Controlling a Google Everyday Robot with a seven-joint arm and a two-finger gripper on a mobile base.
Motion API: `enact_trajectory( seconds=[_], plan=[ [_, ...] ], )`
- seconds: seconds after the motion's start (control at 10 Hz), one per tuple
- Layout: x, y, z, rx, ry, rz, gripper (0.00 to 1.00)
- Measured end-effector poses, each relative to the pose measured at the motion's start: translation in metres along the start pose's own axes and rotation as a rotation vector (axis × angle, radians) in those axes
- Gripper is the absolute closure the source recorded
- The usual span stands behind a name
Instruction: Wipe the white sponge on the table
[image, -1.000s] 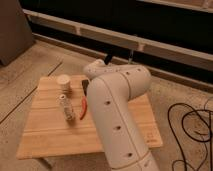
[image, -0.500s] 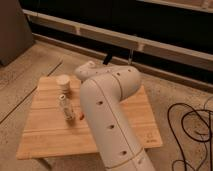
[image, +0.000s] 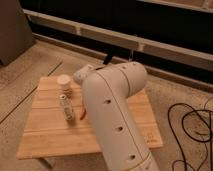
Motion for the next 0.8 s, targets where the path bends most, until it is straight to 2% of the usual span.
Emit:
enact_trajectory(
  seconds=[0.2,0.3,0.4,0.5,0.7,0.8],
  plan=[
    [0.002,-0.011,0.001,-0.019,0.013,0.038,0.87],
    [0.001,-0.013,0.001,-0.028,0.013,0.042,0.81],
    [0.000,-0.015,0.001,-0.036,0.012,0.043,0.70],
    [-0.001,-0.017,0.000,-0.049,0.004,0.038,0.54],
    [-0.004,-0.016,-0.002,-0.074,-0.016,0.026,0.38],
    [-0.003,-0.015,-0.004,-0.088,-0.025,0.016,0.35]
  ],
)
